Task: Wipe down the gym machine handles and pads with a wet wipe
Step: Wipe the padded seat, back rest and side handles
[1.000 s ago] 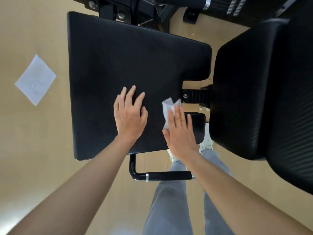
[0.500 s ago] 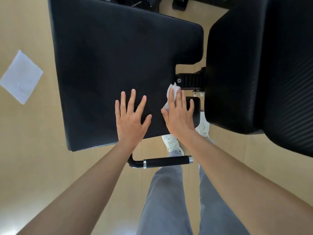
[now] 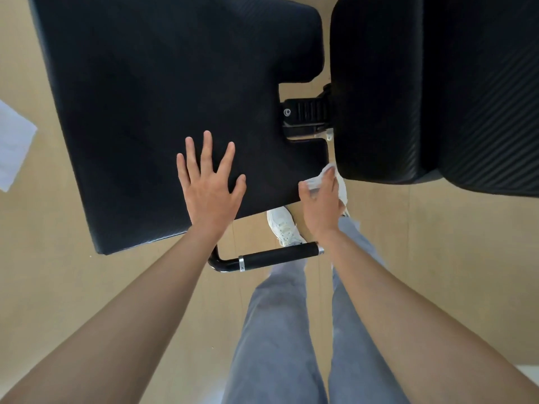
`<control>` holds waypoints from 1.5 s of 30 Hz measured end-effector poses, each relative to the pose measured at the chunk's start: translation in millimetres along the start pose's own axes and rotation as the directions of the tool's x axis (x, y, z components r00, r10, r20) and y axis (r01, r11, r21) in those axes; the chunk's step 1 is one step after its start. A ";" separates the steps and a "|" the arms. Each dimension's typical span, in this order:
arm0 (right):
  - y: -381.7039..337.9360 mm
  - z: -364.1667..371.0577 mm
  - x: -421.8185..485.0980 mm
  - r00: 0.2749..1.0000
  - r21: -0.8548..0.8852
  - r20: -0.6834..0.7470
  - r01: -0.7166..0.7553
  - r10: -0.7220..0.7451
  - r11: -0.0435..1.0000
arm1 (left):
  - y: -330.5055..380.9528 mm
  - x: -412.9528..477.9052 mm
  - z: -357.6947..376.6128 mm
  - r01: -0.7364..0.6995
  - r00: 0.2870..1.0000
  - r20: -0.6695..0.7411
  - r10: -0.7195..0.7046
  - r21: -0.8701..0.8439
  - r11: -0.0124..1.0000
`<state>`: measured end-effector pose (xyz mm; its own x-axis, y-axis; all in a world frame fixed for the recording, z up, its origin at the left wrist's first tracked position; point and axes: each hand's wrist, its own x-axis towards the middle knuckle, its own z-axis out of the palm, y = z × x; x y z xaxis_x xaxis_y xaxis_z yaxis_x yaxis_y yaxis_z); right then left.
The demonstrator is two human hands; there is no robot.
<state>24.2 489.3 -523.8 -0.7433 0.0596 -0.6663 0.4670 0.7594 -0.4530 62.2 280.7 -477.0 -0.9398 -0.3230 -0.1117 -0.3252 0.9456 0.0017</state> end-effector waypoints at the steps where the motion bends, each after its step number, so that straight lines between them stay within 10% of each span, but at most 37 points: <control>1: 0.1 1.8 -2.3 0.999 0.088 0.002 -0.052 0.052 0.995 | 0.0 -0.2 -0.1 -0.001 1.000 0.002 0.001 0.006 1.000; 7: -7.4 4.6 -20.4 0.914 0.446 0.191 -0.407 0.359 0.797 | 1.4 -1.1 -4.6 -0.008 1.000 0.001 0.008 -0.025 1.000; 14: -1.5 -14.1 -25.4 0.696 0.701 0.659 -0.706 0.285 0.102 | 4.8 -36.0 -10.8 -0.087 0.996 0.014 0.091 -0.204 0.975; 45: -5.9 -25.0 -24.8 0.592 0.592 0.803 -0.779 0.071 -0.208 | -11.5 -69.9 -23.7 -0.070 0.997 0.024 0.075 -0.163 0.984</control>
<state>27.9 499.5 -489.8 -0.0221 -0.4312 -0.9020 0.7650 -0.5882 0.2624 129.2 291.5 -445.7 -0.9588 -0.2500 -0.1348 -0.2711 0.9471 0.1717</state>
